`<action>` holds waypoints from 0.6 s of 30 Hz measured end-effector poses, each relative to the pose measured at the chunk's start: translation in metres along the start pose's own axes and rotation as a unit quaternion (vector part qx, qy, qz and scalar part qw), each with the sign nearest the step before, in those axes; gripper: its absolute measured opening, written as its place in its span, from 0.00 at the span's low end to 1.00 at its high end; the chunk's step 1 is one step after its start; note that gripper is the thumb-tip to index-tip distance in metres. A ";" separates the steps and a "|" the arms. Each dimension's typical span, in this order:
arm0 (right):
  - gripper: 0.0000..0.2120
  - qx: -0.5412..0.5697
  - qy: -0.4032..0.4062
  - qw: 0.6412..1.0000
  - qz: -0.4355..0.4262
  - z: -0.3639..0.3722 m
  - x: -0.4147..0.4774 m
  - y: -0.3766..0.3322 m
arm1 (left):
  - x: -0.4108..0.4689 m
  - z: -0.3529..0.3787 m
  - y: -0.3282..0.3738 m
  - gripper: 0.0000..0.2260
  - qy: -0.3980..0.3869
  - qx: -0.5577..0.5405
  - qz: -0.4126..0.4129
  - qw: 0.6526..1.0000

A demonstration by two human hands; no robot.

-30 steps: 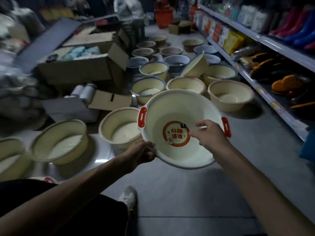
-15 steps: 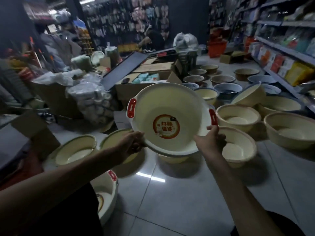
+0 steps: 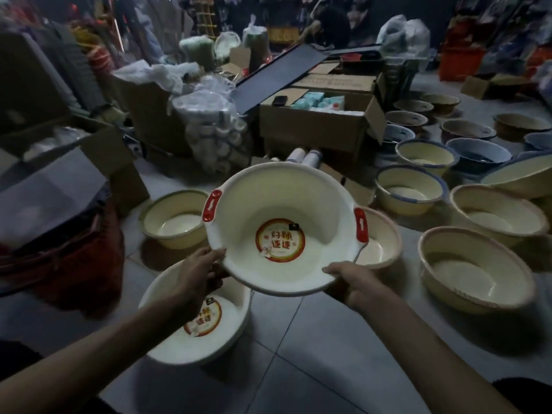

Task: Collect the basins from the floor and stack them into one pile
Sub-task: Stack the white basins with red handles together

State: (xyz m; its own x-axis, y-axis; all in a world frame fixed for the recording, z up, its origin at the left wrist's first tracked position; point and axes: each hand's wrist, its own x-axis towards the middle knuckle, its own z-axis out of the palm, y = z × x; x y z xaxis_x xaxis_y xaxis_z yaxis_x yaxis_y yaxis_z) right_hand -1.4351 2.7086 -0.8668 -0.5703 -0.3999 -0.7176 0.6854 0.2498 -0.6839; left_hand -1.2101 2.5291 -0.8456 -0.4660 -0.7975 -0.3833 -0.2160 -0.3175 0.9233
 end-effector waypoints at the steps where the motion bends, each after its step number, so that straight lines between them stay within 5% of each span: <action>1: 0.10 -0.005 -0.001 1.000 0.015 0.016 0.005 0.009 | 0.004 -0.013 -0.012 0.08 0.021 -0.005 0.000 1.000; 7: 0.16 -0.069 -0.009 0.997 0.017 0.099 0.043 0.054 | 0.023 -0.086 -0.084 0.10 0.137 -0.047 -0.068 0.987; 18: 0.14 -0.159 -0.029 0.986 0.046 0.179 0.088 0.125 | 0.043 -0.161 -0.141 0.19 0.157 -0.063 -0.136 0.976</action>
State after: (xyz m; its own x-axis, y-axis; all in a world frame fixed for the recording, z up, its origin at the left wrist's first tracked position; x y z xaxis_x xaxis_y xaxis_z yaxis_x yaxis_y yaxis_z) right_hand -1.3186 2.5472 -0.9916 -0.4801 -0.4099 -0.7756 0.5504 0.5477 -0.6302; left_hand -1.0613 2.4564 -0.9887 -0.1159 -0.7865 -0.6066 -0.1795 -0.5841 0.7916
